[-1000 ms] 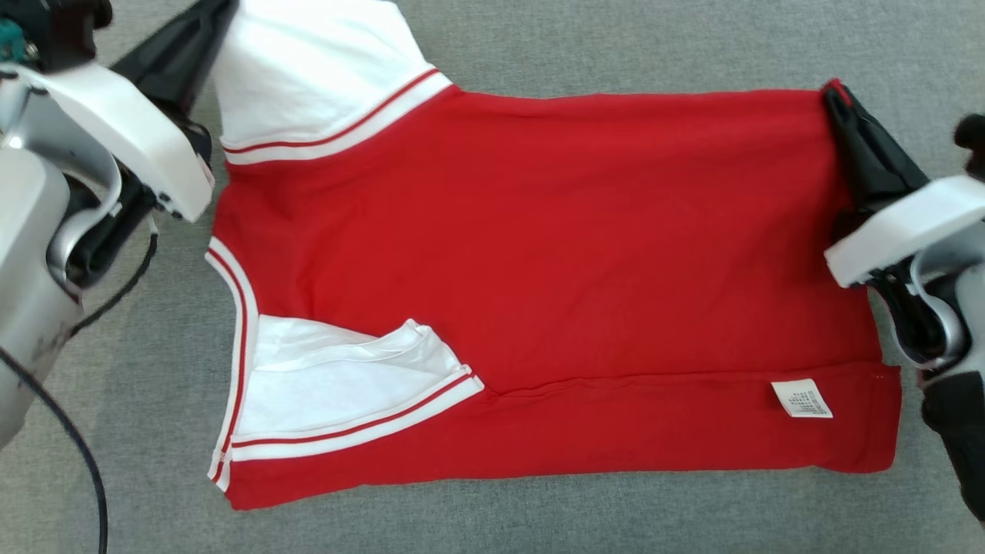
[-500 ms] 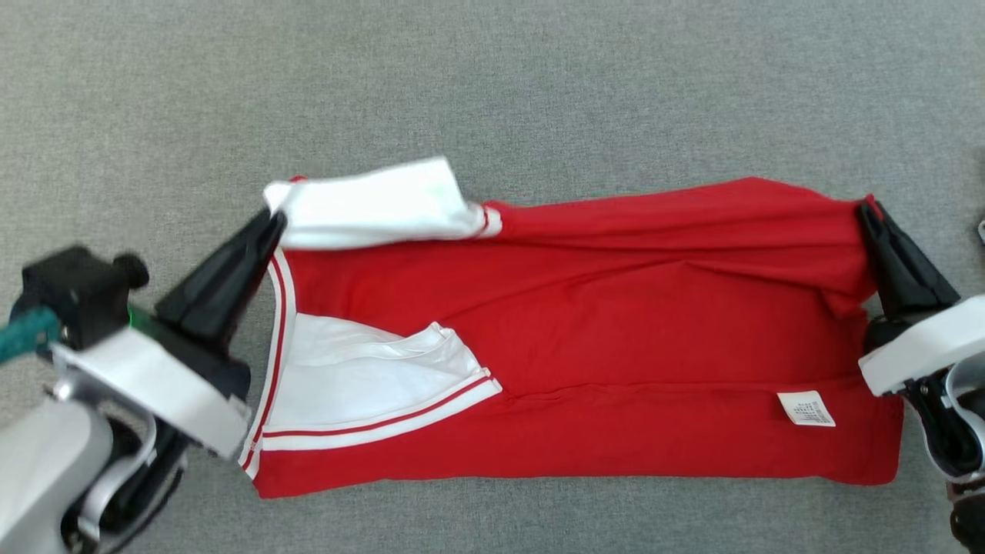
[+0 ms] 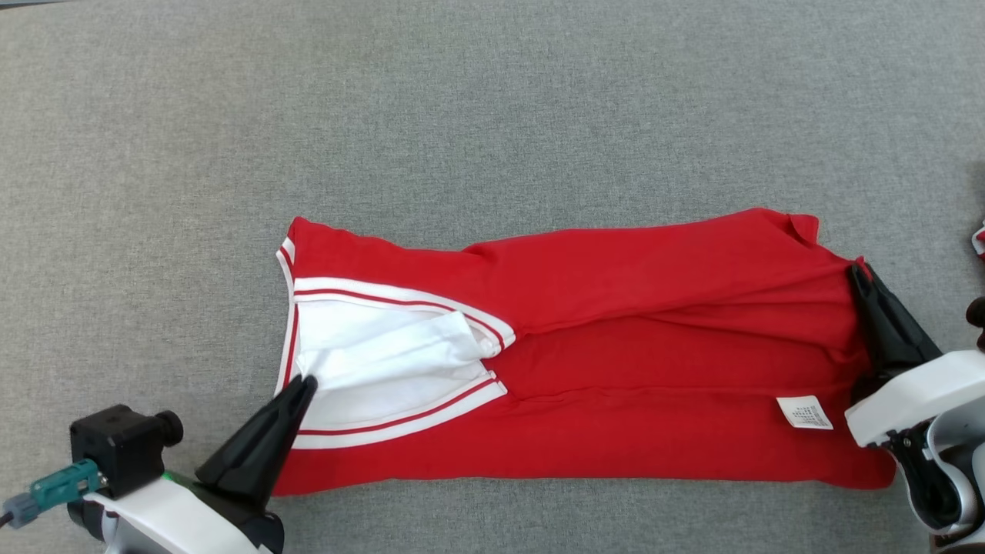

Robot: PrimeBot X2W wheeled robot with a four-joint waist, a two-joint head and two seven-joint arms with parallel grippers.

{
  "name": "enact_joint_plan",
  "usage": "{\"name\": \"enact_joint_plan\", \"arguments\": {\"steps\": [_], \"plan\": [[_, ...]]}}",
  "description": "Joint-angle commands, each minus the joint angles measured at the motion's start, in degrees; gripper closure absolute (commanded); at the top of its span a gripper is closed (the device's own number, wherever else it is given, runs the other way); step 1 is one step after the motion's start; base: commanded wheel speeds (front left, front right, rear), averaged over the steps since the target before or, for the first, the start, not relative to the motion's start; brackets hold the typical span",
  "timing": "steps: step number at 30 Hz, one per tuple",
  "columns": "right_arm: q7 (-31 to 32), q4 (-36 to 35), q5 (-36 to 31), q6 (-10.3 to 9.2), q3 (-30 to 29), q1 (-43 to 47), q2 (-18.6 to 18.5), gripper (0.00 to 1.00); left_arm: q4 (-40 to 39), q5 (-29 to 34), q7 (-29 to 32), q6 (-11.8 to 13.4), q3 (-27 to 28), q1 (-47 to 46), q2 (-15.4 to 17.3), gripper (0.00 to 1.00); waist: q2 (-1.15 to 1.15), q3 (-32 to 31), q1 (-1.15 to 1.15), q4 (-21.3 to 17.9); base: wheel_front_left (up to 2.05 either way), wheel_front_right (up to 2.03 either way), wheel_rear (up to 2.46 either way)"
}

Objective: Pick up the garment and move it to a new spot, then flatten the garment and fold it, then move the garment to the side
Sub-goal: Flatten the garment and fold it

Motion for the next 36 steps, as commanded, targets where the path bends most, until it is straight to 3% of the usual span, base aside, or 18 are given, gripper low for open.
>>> {"name": "enact_joint_plan", "arguments": {"steps": [1, 3, 5, 6, 7, 8, 9, 14, 20, 28, 33, 36], "plan": [[-0.14, -0.41, -0.28, 0.01, -0.25, 0.69, -0.22, 1.00, 0.07, -0.57, 0.25, 0.29, -0.02, 0.49, 0.10, 1.00, 0.00, -0.09, 0.00, 0.08, 0.00, 0.00, 0.00], [0.29, -0.53, -0.21, 0.01, -0.12, 1.78, 0.44, 1.00, 0.91, -1.77, 0.84, 0.23, -0.70, 1.53, -0.40, 1.00, 0.00, -0.31, 0.00, 0.16, 0.00, 0.00, 0.00], [-0.06, -0.70, -0.38, 0.01, -0.43, 2.65, 1.07, 0.58, 1.94, -2.56, 1.19, 0.04, -0.84, 1.99, -1.23, 1.00, 0.00, -0.56, 0.00, 0.12, 0.00, 0.00, 0.00], [-0.30, -0.79, -0.41, 0.01, -0.49, 3.03, 1.47, 0.15, 2.54, -3.26, 1.50, 0.01, -1.16, 2.36, -1.54, 0.90, 0.00, -0.74, 0.00, 0.10, 0.00, 0.00, 0.00], [-0.65, -0.89, -0.09, 0.01, -0.66, 3.61, 1.98, 0.00, 3.24, -3.53, 1.69, 0.06, -1.34, 2.53, -1.77, 0.63, 0.00, -0.97, 0.00, 0.09, 0.00, 0.00, 0.00], [-1.02, -1.08, 0.11, 0.01, -1.02, 4.11, 2.42, 0.00, 3.86, -3.72, 1.38, 0.29, -1.11, 2.37, -2.06, 0.13, 0.00, -1.19, 0.00, 0.12, 0.00, 0.00, 0.00], [-1.48, -1.24, 0.20, 0.01, -1.50, 4.65, 2.81, 0.00, 4.30, -3.82, 1.39, 0.15, -1.18, 2.28, -2.42, 0.00, 0.00, -1.44, 0.00, 0.14, 0.00, 0.00, 0.00], [-5.05, -4.68, -0.31, 0.01, -4.10, 7.58, 5.29, 0.00, 5.60, -1.48, -1.21, 0.85, 0.47, 1.08, -3.51, 0.00, 0.00, -2.90, 0.00, 0.09, 0.00, 0.00, 0.00], [-9.87, -11.52, -4.02, 0.02, -9.01, 9.60, 9.04, 0.00, 4.99, 2.91, -3.28, 4.18, 6.31, 0.06, -5.66, 0.00, 0.00, -4.52, 0.00, -0.80, 0.00, 0.00, 0.00], [-10.56, -17.62, -12.00, 0.02, -10.86, 9.17, 11.74, 0.00, 5.32, 15.42, -3.51, 9.22, 17.42, -1.78, -12.60, 0.00, 0.00, -6.51, 0.00, -1.82, 0.00, 0.00, 0.00], [-10.01, -17.58, -14.73, 0.02, -10.24, 9.55, 12.04, 0.00, 6.79, 21.27, -3.53, 10.11, 20.58, -1.15, -15.79, 0.00, 0.00, -7.67, 0.00, -2.16, 0.00, 0.00, 0.00], [-9.90, -16.95, -15.37, 0.02, -9.39, 10.05, 12.17, 0.00, 8.84, 24.18, -3.52, 8.97, 22.64, 0.92, -17.83, 0.00, 0.00, -8.56, 0.00, -2.31, 0.00, 0.00, 0.00]]}}
